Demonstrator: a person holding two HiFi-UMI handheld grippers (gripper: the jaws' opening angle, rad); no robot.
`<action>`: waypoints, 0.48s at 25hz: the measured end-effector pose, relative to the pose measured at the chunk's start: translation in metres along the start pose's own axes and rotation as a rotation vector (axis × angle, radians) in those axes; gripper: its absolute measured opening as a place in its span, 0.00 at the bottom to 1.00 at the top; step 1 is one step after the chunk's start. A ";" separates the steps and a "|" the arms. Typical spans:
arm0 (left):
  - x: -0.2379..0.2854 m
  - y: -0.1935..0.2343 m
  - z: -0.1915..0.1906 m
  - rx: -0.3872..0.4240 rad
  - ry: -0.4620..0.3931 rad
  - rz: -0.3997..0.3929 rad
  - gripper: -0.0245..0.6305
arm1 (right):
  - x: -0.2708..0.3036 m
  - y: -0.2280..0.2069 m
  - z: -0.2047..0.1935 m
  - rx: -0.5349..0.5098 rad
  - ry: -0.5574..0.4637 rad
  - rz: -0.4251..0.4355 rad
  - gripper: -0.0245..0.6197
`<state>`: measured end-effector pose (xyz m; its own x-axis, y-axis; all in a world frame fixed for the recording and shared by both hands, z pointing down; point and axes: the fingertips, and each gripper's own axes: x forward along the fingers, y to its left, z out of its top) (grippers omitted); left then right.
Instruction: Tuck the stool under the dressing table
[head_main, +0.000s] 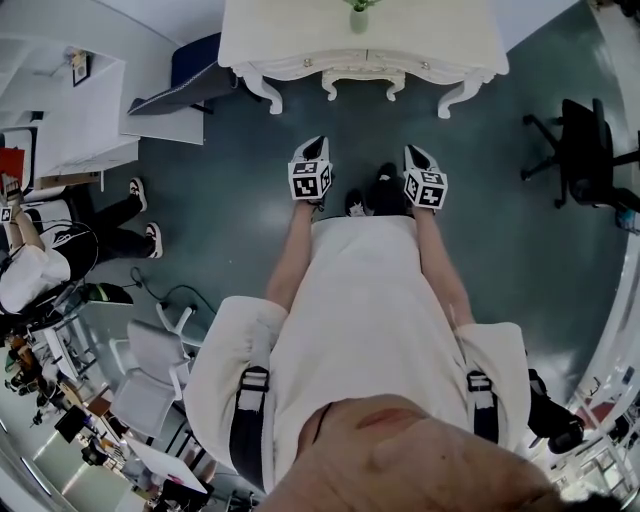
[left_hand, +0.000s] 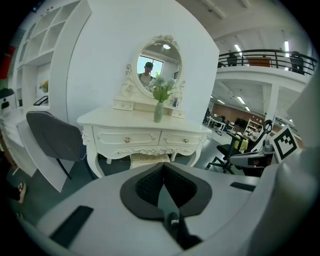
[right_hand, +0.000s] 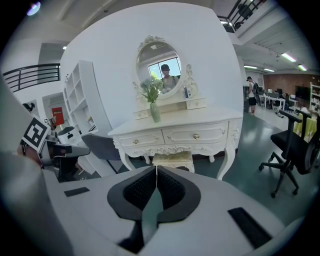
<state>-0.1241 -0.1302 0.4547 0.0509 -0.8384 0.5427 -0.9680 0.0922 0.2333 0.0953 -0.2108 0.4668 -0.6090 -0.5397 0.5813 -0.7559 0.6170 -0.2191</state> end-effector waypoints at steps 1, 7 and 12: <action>0.000 -0.001 0.000 0.000 0.000 -0.002 0.06 | 0.000 0.000 0.000 -0.001 0.002 0.000 0.11; -0.006 -0.002 0.001 -0.014 -0.014 -0.002 0.06 | -0.007 0.003 -0.001 -0.019 -0.002 0.002 0.11; -0.011 -0.003 0.003 -0.019 -0.041 0.005 0.06 | -0.012 0.002 -0.005 -0.020 -0.011 0.003 0.11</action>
<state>-0.1221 -0.1231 0.4458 0.0353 -0.8594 0.5101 -0.9635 0.1063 0.2458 0.1021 -0.2005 0.4631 -0.6141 -0.5439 0.5719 -0.7490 0.6300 -0.2052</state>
